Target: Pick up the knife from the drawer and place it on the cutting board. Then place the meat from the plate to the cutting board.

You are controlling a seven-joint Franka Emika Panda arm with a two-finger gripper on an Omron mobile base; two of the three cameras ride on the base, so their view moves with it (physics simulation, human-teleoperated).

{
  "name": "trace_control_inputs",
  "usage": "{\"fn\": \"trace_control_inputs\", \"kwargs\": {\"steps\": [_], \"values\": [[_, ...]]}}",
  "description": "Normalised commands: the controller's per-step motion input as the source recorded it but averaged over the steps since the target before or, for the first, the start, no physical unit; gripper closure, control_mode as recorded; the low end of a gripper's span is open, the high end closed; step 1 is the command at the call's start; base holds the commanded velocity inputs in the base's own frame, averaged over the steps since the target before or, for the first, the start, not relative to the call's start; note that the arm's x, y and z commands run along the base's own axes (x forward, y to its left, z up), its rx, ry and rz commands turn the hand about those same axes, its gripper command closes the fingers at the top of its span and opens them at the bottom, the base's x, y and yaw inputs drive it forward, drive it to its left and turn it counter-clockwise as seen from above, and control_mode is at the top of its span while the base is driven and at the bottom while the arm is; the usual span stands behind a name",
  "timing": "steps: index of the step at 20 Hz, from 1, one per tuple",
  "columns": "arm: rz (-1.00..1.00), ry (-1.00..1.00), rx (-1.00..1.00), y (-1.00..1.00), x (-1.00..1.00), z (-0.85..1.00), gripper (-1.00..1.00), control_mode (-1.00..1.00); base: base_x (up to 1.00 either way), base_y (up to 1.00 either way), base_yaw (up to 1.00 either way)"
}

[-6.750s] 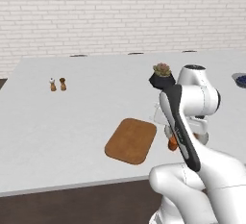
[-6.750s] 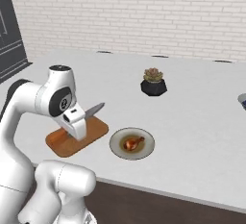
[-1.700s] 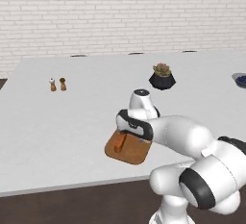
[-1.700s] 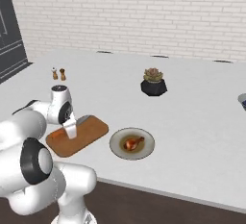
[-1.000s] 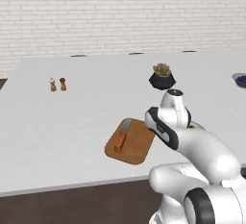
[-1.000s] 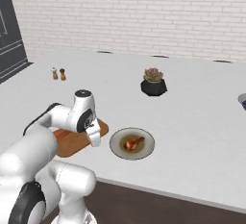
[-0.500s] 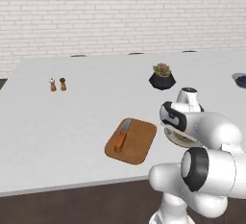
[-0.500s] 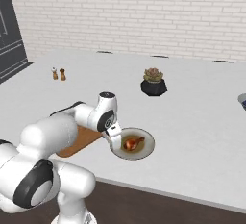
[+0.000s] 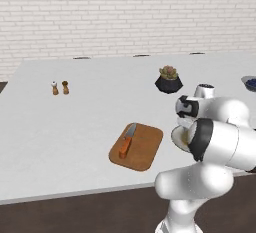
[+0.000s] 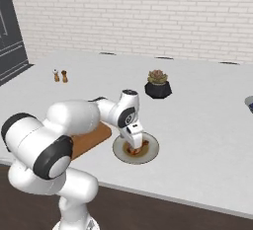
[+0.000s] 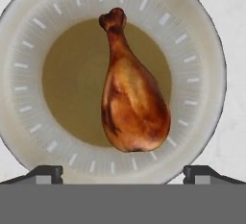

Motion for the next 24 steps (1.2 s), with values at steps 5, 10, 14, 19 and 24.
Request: {"fn": "trace_control_inputs", "kwargs": {"steps": [5, 10, 14, 19, 24], "values": [[0.04, 0.0, 0.0, -0.49, 0.19, -0.01, -1.0, -1.0, 0.0, 0.0, 0.0], [0.05, 0.0, 0.0, -0.21, 0.19, -0.16, -1.0, -1.0, 0.0, 0.0, 0.0], [0.05, 0.0, 0.0, -0.24, 0.03, -0.1, -1.0, -1.0, 0.0, 0.0, 0.0], [0.04, 0.0, 0.0, -0.01, 0.0, -0.17, -1.0, -1.0, 0.0, 0.0, 0.0], [0.02, -0.03, 0.0, 0.0, 0.03, -0.14, -1.0, -1.0, 0.0, 0.0, 0.0]]}}
